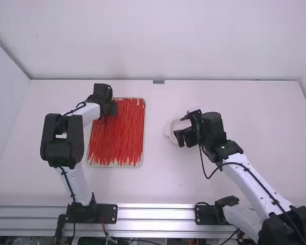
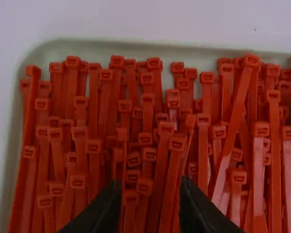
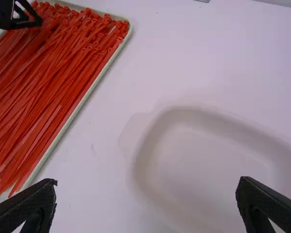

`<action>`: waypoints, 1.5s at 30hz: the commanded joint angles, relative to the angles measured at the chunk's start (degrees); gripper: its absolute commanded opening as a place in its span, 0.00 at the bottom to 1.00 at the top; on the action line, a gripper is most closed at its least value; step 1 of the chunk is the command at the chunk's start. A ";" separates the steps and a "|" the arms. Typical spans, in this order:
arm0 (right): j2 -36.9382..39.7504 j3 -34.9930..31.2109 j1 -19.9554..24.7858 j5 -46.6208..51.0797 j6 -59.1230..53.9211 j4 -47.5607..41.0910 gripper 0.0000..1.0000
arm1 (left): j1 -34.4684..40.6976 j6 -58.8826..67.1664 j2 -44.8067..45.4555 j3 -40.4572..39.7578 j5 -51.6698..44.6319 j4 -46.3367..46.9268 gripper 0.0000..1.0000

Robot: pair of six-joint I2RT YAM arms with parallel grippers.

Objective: Fasten the cable tie

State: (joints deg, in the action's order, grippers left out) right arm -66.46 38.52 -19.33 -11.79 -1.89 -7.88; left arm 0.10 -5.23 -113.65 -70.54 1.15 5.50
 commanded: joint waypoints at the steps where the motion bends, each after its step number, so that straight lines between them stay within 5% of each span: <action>1: 0.83 1.95 0.22 0.09 -0.09 -0.04 0.99 | -0.13 -0.57 1.57 1.09 -0.24 -0.87 0.31; 45: 0.83 1.95 0.22 0.24 -0.09 -0.24 0.99 | -0.15 0.33 -0.15 4.79 -1.77 -8.15 0.28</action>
State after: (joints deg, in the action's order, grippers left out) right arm -66.46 38.52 -19.33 -11.64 -1.91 -7.97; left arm 0.10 -5.17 -113.67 -66.43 -0.36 -2.72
